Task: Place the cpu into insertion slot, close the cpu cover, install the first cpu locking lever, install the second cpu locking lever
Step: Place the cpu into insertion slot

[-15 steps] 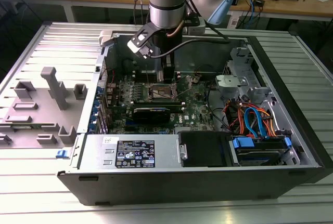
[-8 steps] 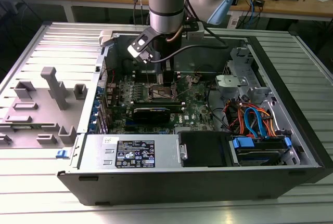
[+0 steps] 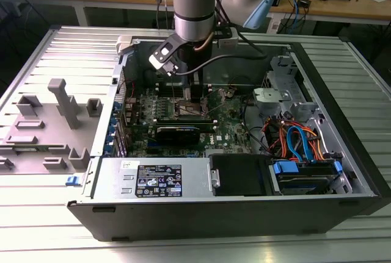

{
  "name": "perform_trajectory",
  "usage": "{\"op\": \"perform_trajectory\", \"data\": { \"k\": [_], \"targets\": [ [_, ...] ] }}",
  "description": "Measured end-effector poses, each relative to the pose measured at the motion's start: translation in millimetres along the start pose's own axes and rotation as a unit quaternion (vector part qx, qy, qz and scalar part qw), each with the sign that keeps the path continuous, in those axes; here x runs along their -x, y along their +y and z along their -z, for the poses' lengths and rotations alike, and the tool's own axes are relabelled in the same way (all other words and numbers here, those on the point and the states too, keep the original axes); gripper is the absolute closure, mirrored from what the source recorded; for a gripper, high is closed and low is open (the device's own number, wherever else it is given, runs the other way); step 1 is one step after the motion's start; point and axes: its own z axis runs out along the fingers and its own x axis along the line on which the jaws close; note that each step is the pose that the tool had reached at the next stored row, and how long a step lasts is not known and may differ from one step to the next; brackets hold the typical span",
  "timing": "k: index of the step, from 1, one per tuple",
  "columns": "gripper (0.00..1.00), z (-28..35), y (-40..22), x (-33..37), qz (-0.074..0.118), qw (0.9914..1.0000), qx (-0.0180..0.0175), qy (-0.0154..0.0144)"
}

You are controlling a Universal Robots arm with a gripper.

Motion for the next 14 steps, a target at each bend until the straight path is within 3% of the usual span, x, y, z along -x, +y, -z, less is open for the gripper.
{"op": "perform_trajectory", "data": {
  "k": [4,14],
  "targets": [
    [0.46,-2.7,-0.8,2.5,0.000,1.00000,0.0003,0.0001],
    [0.46,-2.6,-0.7,2.7,0.000,1.00000,0.0002,-0.0003]
  ]
}}
